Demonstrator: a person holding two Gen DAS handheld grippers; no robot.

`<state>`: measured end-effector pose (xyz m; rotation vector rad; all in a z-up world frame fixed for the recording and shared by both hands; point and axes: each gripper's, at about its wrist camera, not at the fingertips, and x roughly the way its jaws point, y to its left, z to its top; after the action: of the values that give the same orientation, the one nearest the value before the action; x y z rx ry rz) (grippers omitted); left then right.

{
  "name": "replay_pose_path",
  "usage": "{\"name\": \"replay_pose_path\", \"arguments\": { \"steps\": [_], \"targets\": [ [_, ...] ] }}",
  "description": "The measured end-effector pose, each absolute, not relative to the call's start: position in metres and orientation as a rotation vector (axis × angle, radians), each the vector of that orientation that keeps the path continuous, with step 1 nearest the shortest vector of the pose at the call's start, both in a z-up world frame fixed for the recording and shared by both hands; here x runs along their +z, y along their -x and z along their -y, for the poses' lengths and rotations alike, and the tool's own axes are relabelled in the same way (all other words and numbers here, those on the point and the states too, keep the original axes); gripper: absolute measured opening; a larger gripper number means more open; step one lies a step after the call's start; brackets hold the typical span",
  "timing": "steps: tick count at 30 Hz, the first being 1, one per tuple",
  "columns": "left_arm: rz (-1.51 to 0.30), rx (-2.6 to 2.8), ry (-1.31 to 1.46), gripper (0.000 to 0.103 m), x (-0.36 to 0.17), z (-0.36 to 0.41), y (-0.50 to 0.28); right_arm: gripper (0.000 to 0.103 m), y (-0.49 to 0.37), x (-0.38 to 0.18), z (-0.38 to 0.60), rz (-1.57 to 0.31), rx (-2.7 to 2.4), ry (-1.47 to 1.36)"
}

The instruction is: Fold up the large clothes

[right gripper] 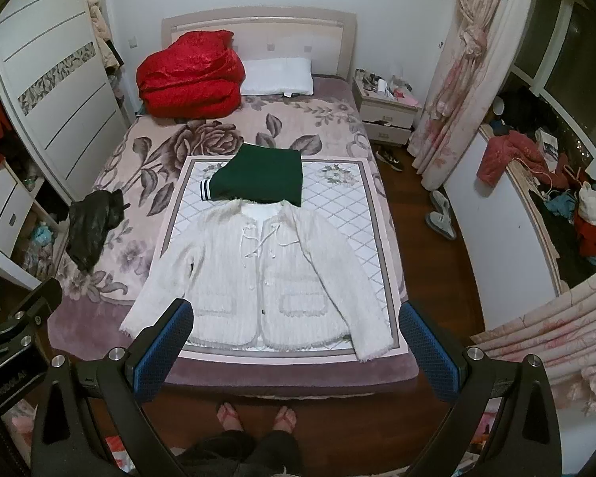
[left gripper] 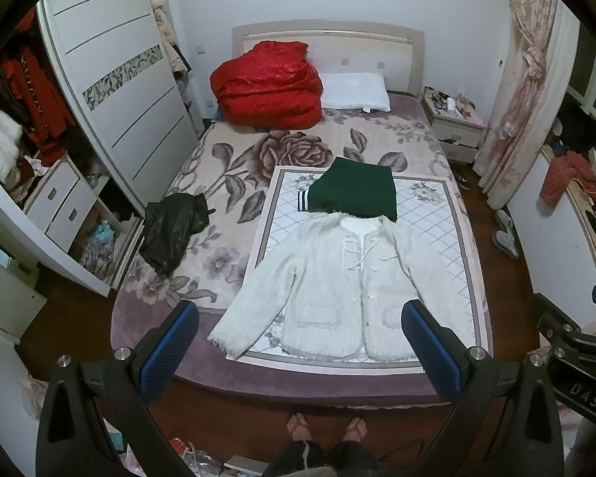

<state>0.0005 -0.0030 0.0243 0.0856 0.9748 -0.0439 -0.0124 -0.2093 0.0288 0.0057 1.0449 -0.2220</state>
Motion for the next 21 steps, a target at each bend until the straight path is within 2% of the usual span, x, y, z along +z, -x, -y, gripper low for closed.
{"name": "replay_pose_path", "arguments": {
  "steps": [21],
  "targets": [
    [-0.961, -0.045, -0.087, 0.103, 0.029, 0.010, 0.005, 0.103, 0.014, 0.053, 0.225, -1.031, -0.218, -0.012]
  ]
}}
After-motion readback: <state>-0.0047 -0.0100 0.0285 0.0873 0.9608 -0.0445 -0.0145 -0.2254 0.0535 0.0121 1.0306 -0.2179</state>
